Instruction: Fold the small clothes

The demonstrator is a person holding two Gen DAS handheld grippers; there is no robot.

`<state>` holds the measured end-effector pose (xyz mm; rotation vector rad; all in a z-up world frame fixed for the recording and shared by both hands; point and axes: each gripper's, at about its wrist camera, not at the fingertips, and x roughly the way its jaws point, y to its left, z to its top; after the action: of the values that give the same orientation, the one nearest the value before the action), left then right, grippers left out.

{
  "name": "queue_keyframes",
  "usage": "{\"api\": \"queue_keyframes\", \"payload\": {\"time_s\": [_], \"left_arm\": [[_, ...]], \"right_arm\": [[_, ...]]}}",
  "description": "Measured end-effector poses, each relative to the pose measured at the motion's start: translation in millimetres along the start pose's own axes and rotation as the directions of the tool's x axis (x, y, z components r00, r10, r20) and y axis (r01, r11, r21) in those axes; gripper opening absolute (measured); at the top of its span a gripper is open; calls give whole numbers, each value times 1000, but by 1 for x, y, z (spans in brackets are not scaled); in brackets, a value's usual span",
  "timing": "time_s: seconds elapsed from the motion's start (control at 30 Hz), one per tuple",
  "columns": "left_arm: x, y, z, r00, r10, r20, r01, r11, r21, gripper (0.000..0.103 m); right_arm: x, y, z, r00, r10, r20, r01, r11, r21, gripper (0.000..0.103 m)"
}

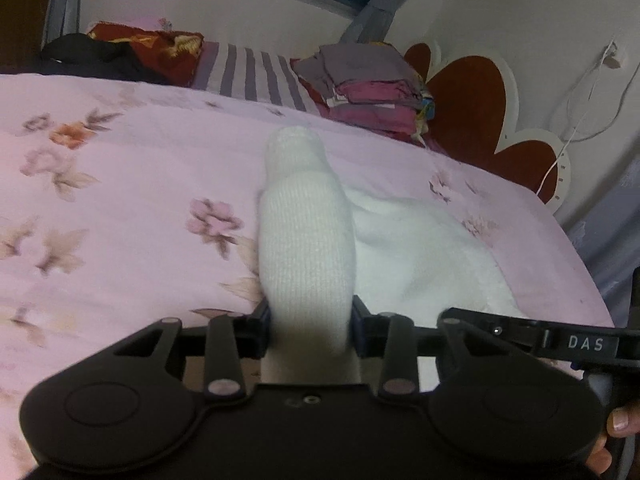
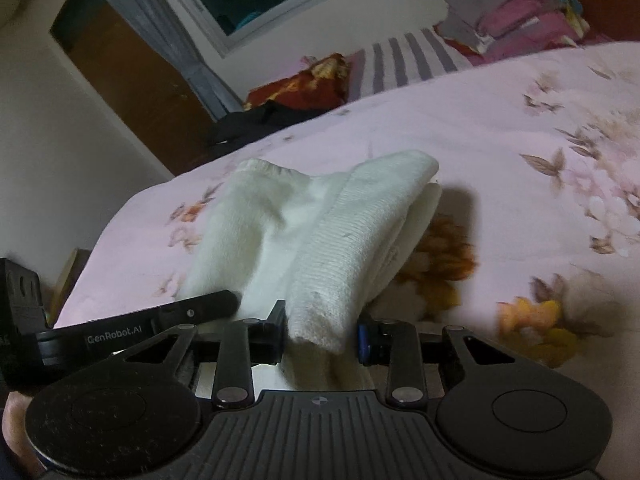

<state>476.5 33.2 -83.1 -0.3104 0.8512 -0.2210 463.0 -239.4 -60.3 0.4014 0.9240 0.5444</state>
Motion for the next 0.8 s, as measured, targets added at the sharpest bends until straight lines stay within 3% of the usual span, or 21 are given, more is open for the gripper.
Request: {"api": "queue_keyframes", "payload": {"time_s": [0.47,0.7,0.8], "left_arm": [[-69,113,-1,999,34,7,-33,998,-46,36],[-83,158,-8,999,39,-5,-39,998,-52,37],[-71,173,-17,996,69,-50,-72,996,-44,47]], "right_arm": [[68,118,-23,998,39,-48,-41,998,-41,33],[101,148,-42,996,47,-71,-49,998,-34,33],[121,147,-51,996,-7,-93,5,1000,-28,33]]}}
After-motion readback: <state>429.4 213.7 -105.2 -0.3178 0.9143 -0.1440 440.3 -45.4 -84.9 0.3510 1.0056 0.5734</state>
